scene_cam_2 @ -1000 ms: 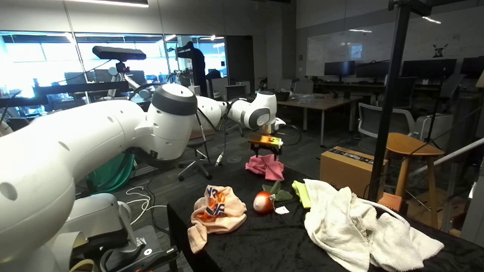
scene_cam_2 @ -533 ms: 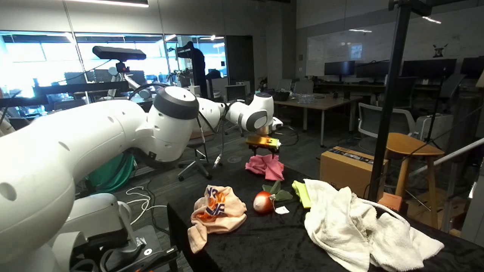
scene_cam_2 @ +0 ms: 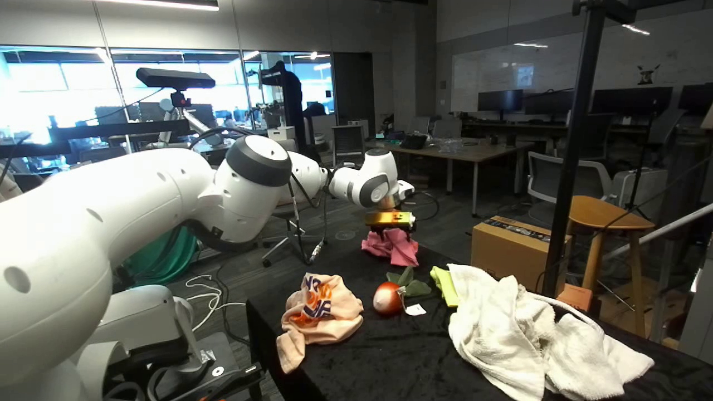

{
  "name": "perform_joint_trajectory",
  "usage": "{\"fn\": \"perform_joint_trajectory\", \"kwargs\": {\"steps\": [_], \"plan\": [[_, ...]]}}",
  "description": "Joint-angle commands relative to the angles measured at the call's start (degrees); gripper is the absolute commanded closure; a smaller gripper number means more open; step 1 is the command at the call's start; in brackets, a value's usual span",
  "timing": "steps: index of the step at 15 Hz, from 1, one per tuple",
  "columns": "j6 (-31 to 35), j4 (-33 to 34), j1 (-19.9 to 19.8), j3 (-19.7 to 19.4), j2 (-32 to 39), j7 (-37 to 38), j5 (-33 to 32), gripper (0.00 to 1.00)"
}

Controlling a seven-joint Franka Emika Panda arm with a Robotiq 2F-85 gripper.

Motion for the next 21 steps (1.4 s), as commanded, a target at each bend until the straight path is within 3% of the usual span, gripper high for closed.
{"fn": "perform_joint_trajectory", "kwargs": {"steps": [1,9,12,15,21], "plan": [[-0.9,1.0,-1.0,0.3,0.0,0.7,-2.3,0.34],[-0.6,1.3,-2.2,-0.1,0.0,1.3,-1.5,0.95],[-0.7,0.7,-2.2,-0.1,0.6,1.4,-1.3,0.98],[-0.1,-2.1,-1.3,-0.2,2.8,1.1,-0.5,0.95],[4.8,-17.7,3.9,-1.3,12.1,-0.7,2.2,0.96]]}}
